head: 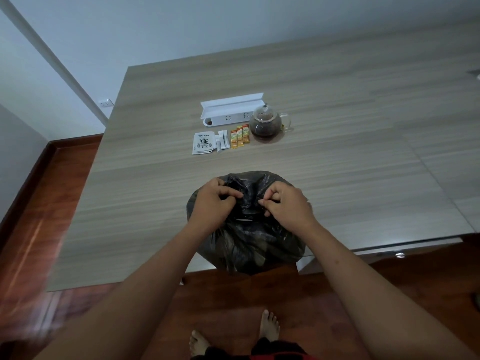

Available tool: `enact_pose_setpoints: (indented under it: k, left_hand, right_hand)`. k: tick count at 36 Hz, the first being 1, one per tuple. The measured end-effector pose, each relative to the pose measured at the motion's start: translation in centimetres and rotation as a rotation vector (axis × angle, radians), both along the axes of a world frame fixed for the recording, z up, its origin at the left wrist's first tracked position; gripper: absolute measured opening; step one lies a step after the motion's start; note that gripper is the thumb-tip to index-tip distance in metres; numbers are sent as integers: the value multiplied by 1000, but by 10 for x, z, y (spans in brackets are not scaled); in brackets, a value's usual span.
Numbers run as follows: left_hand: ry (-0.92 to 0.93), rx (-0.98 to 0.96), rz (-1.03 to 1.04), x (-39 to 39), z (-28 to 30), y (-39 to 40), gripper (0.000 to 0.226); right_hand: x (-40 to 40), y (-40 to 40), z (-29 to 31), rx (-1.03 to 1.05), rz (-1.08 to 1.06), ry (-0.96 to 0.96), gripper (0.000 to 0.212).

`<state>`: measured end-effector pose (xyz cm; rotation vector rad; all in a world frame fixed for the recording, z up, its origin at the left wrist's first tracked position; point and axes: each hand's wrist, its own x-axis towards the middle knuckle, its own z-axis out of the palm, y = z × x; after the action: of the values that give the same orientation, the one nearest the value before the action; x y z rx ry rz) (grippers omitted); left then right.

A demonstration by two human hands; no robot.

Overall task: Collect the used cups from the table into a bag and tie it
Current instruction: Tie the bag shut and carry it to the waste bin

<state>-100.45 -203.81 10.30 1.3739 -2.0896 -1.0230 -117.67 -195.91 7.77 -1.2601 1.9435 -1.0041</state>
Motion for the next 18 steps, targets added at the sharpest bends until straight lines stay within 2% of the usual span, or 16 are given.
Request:
enact_pose_setpoints:
  k: [5, 11, 18]
  left_hand:
    - [-54, -8, -65, -6, 3, 5, 6]
    - [-70, -14, -75, -9, 1, 6, 24]
    - [-103, -53, -91, -13, -3, 6, 15]
  right_hand:
    - [4, 0, -1, -32, -14, 4, 15]
    - [6, -1, 1, -38, -27, -24, 16]
    - [8, -2, -1, -37, -32, -28, 16]
